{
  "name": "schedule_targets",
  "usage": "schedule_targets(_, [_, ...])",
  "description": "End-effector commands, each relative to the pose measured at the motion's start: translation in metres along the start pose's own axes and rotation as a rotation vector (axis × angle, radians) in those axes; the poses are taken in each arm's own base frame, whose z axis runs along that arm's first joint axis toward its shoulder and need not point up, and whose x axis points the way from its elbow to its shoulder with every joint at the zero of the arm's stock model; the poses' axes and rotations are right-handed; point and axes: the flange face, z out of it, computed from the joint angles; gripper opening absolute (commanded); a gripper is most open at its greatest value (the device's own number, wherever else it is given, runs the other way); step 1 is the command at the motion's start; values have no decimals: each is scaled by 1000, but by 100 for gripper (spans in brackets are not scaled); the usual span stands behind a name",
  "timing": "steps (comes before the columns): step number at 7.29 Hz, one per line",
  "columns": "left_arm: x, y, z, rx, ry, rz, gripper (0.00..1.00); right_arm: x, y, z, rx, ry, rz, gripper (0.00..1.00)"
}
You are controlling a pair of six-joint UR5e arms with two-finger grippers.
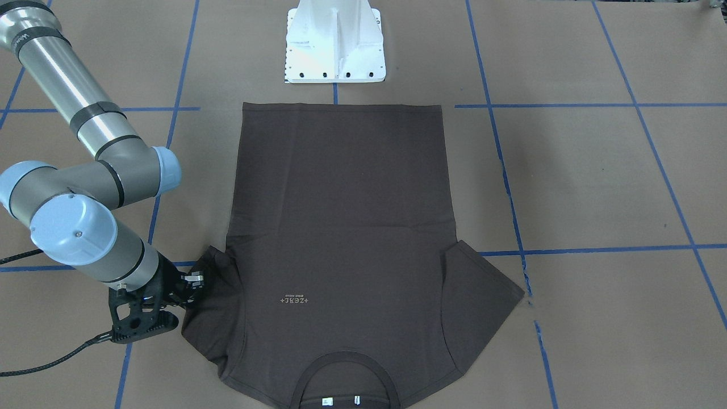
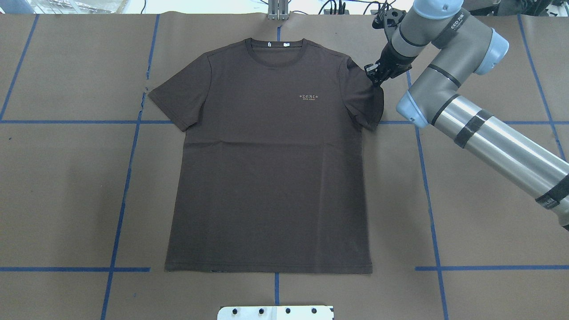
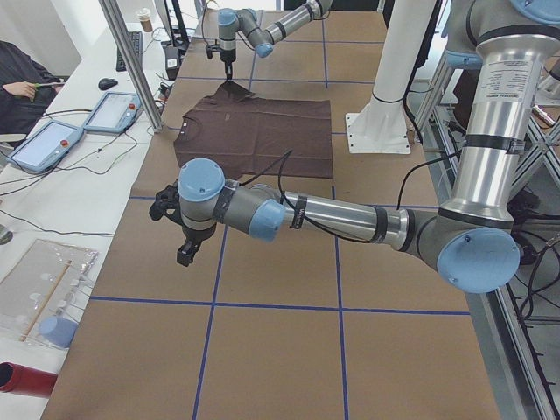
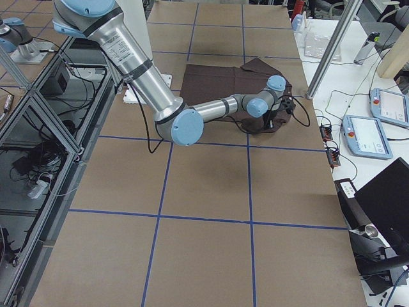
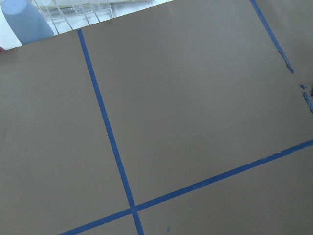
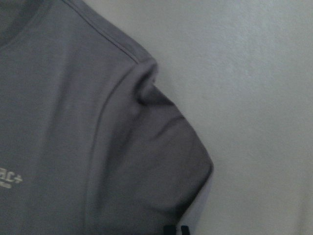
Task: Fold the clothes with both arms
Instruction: 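Grasp the sleeve with the right gripper and fold it inward onto the shirt body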
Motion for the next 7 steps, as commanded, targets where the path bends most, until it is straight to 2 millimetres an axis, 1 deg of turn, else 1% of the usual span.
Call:
schedule_targets(1, [0, 0, 0, 0, 0, 0, 100, -85, -16, -21, 82, -19, -87, 0])
schedule_targets(2, [0, 0, 0, 0, 0, 0, 100, -135, -15, -13, 136, 20, -124, 0])
schedule_targets(3, [0, -1, 0, 0, 0, 0, 100, -160, -12, 2, 155, 52, -123, 0])
schedule_targets(4, [-1, -1, 0, 1, 0, -1, 100, -176, -7, 13, 167, 76, -138, 0])
schedule_targets(5, [-1, -1, 0, 1, 0, -2, 100, -174, -4, 20, 165, 87, -137, 77])
schedule_targets(6, [0, -1, -1, 2, -1, -1, 100, -167, 1, 26, 197, 59, -152, 100])
schedule_targets(7, [0, -2, -1, 3, -1, 0, 100, -159, 4, 29, 199, 54, -152, 100])
